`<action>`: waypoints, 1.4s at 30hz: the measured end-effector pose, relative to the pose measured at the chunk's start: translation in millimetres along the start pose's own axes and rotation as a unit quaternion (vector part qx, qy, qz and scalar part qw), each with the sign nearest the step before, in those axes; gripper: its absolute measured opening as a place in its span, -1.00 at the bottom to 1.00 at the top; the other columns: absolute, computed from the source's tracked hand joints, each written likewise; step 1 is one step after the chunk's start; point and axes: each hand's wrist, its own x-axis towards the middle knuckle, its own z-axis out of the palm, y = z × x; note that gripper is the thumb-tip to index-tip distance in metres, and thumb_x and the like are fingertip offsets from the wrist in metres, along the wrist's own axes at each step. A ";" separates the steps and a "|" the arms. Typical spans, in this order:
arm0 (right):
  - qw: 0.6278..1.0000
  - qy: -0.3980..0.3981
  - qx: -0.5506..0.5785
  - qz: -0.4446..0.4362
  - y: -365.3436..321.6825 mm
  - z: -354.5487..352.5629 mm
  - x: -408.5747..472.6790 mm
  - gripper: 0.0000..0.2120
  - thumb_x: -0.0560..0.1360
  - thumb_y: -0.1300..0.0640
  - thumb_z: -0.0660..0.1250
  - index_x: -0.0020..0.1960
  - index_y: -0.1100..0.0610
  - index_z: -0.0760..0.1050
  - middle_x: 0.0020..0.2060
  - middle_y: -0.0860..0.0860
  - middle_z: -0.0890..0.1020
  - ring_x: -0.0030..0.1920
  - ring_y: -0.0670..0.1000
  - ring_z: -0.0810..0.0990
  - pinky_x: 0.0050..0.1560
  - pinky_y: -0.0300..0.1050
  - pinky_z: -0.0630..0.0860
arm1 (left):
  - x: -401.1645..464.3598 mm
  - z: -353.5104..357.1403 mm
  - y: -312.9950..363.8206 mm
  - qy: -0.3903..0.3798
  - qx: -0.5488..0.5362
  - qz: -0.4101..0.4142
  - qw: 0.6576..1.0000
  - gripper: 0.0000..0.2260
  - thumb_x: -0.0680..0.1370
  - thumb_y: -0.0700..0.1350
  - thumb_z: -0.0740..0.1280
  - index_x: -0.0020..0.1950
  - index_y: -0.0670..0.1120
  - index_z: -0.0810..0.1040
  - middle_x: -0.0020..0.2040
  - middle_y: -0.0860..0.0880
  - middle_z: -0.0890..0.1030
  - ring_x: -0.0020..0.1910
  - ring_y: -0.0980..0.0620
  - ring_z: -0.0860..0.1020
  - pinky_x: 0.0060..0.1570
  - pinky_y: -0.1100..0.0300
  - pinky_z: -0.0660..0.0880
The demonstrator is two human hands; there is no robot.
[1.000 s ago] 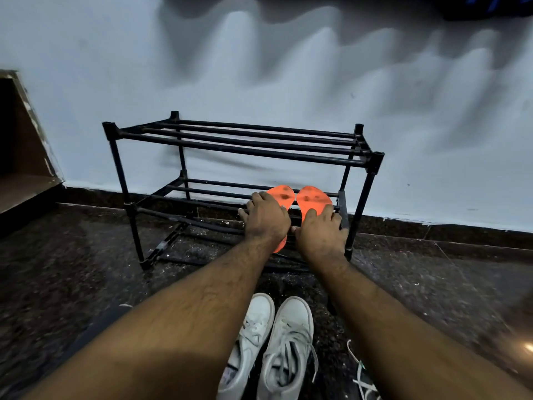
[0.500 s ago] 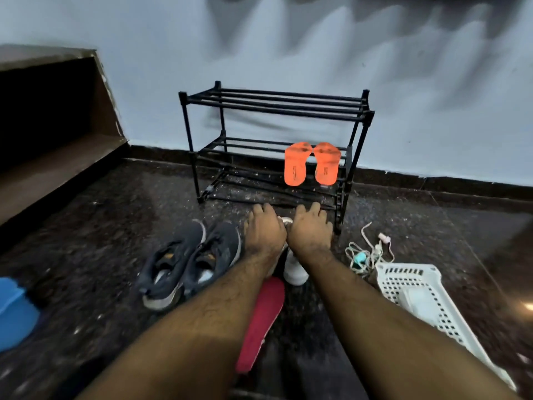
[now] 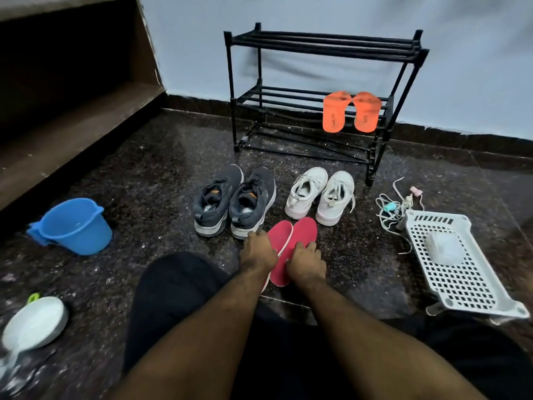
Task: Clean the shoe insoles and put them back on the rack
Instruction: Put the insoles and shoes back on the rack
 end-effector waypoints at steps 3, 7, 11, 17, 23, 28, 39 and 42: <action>1.000 -0.014 0.013 0.021 -3.0 17.7 0.1 -0.66 0.61 0.04 0.19 0.35 0.11 0.32 0.29 0.15 0.35 0.27 0.19 0.43 0.18 0.09 0.47 | 5.4 11.1 -3.5 -0.032 -0.009 -0.047 0.998 -0.41 0.50 -0.02 0.44 0.44 -0.19 0.32 0.39 -0.21 0.36 0.38 -0.23 0.43 0.28 -0.05 0.45; 0.999 -0.013 0.034 0.034 -6.5 32.7 4.6 -0.70 0.63 0.03 0.12 0.34 0.03 0.34 0.33 0.19 0.28 0.25 0.22 0.37 0.19 0.13 0.44 | 16.3 32.5 -4.1 -0.054 0.011 -0.089 0.994 -0.33 0.47 -0.01 0.48 0.46 -0.22 0.29 0.42 -0.22 0.29 0.42 -0.19 0.35 0.32 -0.05 0.46; 0.999 0.005 0.019 0.026 -2.2 35.0 10.6 -0.71 0.59 0.05 0.21 0.30 -0.04 0.34 0.31 0.18 0.25 0.24 0.22 0.35 0.15 0.14 0.47 | 31.5 35.5 -2.7 -0.056 0.002 -0.127 0.990 -0.27 0.39 0.00 0.57 0.44 -0.21 0.35 0.42 -0.21 0.29 0.41 -0.18 0.36 0.29 -0.07 0.50; 0.996 -0.004 0.036 0.085 16.7 25.3 19.0 -0.69 0.59 0.15 0.18 0.30 -0.06 0.30 0.33 0.17 0.23 0.27 0.22 0.34 0.16 0.18 0.46 | 38.4 41.4 5.8 -0.055 -0.055 -0.173 0.982 -0.26 0.37 -0.09 0.57 0.45 -0.18 0.29 0.41 -0.21 0.35 0.41 -0.18 0.37 0.29 -0.04 0.46; 0.995 -0.013 0.039 0.091 16.3 16.2 8.7 -0.46 0.51 -0.17 0.32 0.36 0.06 0.27 0.31 0.18 0.27 0.31 0.22 0.31 0.19 0.21 0.44 | 27.9 41.6 10.3 -0.038 -0.068 -0.154 0.985 -0.29 0.35 -0.07 0.58 0.39 -0.22 0.35 0.36 -0.21 0.35 0.35 -0.21 0.42 0.22 -0.02 0.50; 0.995 -0.024 0.059 0.078 10.6 17.4 0.5 -0.47 0.52 -0.03 0.37 0.36 0.11 0.22 0.30 0.18 0.26 0.25 0.23 0.32 0.15 0.14 0.48 | 17.6 37.4 13.1 -0.020 -0.102 -0.130 0.986 -0.37 0.40 -0.08 0.51 0.35 -0.23 0.31 0.34 -0.23 0.43 0.28 -0.23 0.53 0.16 0.01 0.52; 0.981 -0.014 0.181 0.062 31.1 -24.1 -17.2 -0.38 0.43 0.07 0.43 0.40 0.15 0.27 0.21 0.24 0.34 0.17 0.31 0.52 0.26 0.06 0.49 | -12.6 26.5 23.1 0.033 -0.091 -0.012 0.995 -0.30 0.34 -0.03 0.57 0.35 -0.24 0.34 0.29 -0.21 0.36 0.28 -0.24 0.47 0.24 -0.01 0.46; 0.980 0.045 0.190 0.042 36.3 -42.8 -27.7 -0.40 0.42 0.12 0.41 0.39 0.19 0.28 0.16 0.23 0.37 0.11 0.31 0.53 0.21 0.05 0.49 | -20.5 14.6 34.1 0.070 -0.108 0.025 0.991 -0.40 0.37 -0.06 0.50 0.31 -0.24 0.37 0.26 -0.21 0.35 0.27 -0.25 0.44 0.26 -0.04 0.46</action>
